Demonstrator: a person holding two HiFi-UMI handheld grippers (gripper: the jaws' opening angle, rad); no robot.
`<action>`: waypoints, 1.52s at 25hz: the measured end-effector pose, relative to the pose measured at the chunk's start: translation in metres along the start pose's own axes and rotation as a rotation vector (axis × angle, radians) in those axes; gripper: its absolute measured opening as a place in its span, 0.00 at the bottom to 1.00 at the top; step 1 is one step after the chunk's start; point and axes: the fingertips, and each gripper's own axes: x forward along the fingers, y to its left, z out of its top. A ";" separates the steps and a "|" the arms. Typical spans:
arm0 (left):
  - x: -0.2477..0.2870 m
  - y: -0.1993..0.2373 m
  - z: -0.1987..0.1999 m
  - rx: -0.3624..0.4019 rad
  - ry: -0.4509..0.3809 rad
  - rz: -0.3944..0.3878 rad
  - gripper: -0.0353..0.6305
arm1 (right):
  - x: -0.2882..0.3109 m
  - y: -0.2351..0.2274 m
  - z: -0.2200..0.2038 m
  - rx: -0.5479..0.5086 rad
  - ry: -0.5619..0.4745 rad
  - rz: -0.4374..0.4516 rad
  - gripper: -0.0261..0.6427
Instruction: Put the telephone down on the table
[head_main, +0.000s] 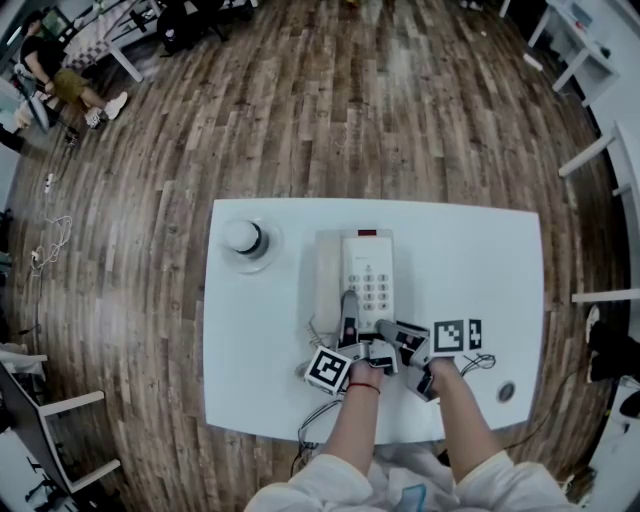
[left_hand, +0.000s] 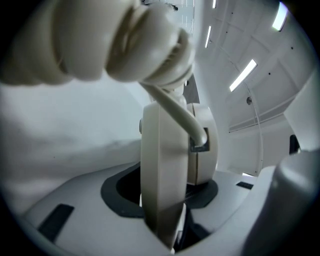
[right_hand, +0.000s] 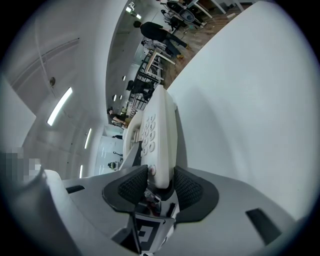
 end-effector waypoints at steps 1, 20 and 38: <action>0.000 0.000 0.001 0.000 0.002 0.000 0.30 | 0.000 0.000 -0.001 0.006 0.001 -0.006 0.31; -0.003 0.010 0.000 0.001 0.052 0.038 0.36 | 0.000 -0.007 -0.006 0.018 0.009 -0.019 0.26; -0.019 0.005 -0.028 0.003 0.204 0.042 0.45 | -0.001 -0.004 -0.007 -0.020 0.014 -0.030 0.25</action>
